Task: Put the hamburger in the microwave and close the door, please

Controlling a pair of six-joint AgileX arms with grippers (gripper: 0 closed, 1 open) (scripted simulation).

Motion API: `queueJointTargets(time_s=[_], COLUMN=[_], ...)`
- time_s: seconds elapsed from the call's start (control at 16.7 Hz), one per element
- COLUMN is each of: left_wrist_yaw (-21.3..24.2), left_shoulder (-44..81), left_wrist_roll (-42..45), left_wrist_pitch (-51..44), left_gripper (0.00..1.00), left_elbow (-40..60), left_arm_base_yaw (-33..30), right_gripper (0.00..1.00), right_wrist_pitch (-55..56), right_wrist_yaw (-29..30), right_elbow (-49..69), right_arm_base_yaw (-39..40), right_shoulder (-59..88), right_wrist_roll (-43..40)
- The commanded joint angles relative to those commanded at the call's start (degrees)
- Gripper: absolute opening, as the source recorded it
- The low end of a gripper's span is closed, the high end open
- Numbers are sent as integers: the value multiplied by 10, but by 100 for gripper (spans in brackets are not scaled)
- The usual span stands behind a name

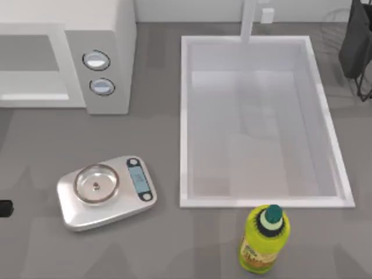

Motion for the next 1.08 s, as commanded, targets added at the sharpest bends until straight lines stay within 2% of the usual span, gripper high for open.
queueJointTargets(time_s=[0.24,0.54,1.08], left_wrist_yaw=[26,26,24], left_shoulder=[27,26,-3], left_wrist_roll=[1,1,0], left_wrist_pitch=[21,19,-67], left_gripper=[0,0,0], left_elbow=[5,4,61], left_arm_base_yaw=[26,25,23], right_gripper=[100,100,100], right_wrist_pitch=[0,0,0], right_wrist_yaw=[0,0,0], right_elbow=[0,0,0], right_arm_base_yaw=[0,0,0], right_shoulder=[0,0,0], right_wrist_roll=[0,0,0])
